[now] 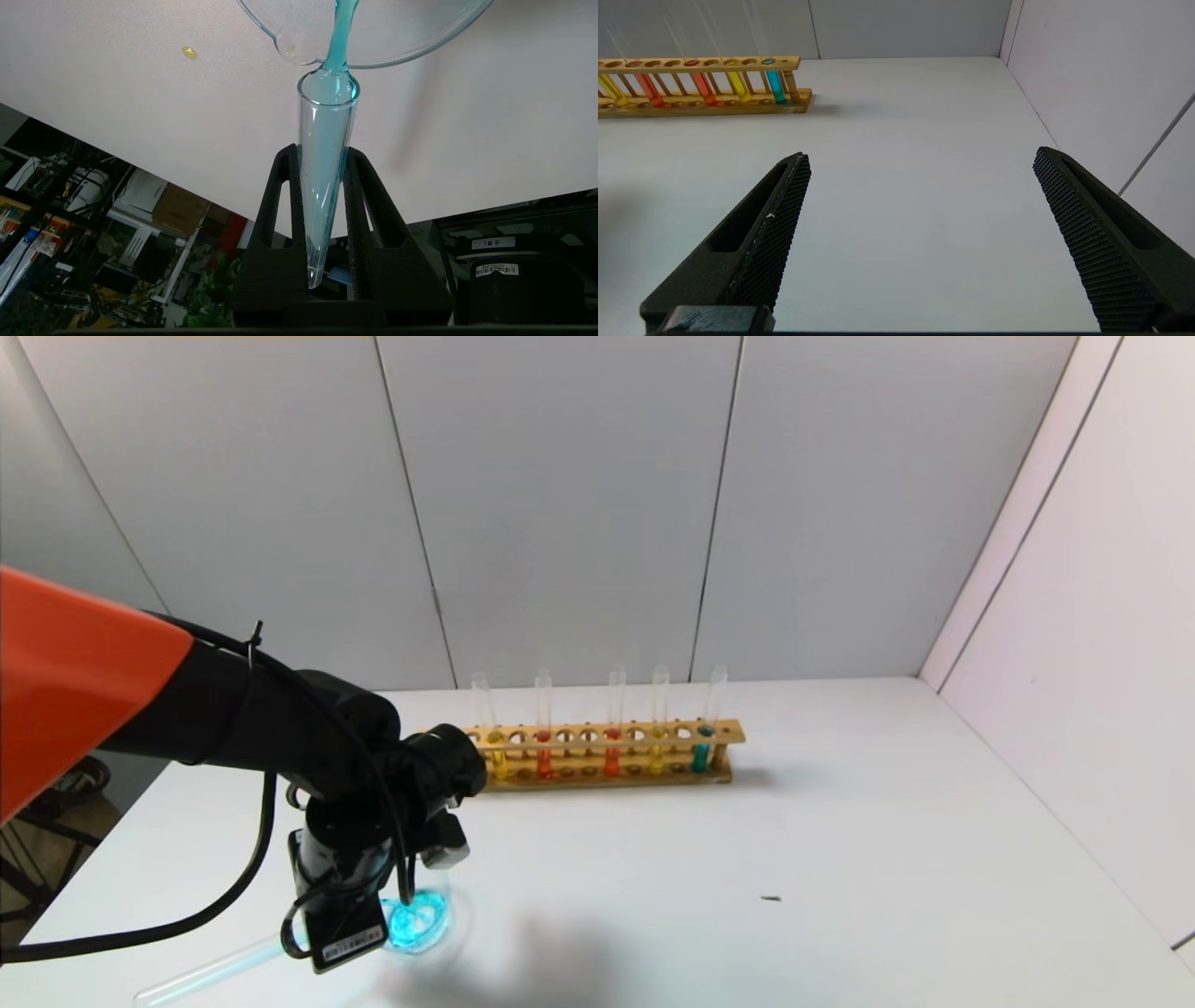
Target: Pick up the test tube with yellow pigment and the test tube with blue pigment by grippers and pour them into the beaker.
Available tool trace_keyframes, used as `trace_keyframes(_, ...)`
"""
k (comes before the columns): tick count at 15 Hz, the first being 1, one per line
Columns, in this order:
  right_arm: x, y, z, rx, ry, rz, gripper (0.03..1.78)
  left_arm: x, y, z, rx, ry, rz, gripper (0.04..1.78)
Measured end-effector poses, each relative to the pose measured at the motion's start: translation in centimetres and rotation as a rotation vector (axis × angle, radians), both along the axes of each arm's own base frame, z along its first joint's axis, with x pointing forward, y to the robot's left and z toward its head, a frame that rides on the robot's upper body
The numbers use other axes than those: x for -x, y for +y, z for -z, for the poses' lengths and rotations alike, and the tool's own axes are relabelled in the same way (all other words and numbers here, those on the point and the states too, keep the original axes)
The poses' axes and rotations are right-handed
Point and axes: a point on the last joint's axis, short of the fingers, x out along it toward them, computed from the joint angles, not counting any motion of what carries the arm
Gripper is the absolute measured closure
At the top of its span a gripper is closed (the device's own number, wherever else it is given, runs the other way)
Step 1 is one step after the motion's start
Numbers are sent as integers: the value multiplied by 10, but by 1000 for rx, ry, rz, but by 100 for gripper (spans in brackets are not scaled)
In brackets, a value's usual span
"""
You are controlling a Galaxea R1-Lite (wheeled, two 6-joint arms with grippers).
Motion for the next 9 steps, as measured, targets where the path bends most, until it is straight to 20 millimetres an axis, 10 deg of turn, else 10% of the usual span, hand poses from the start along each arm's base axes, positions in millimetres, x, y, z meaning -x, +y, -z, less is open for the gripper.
trace_keyframes(9,0,0,0,0,0,0,7,-12,-10,10,-131,68,10,153)
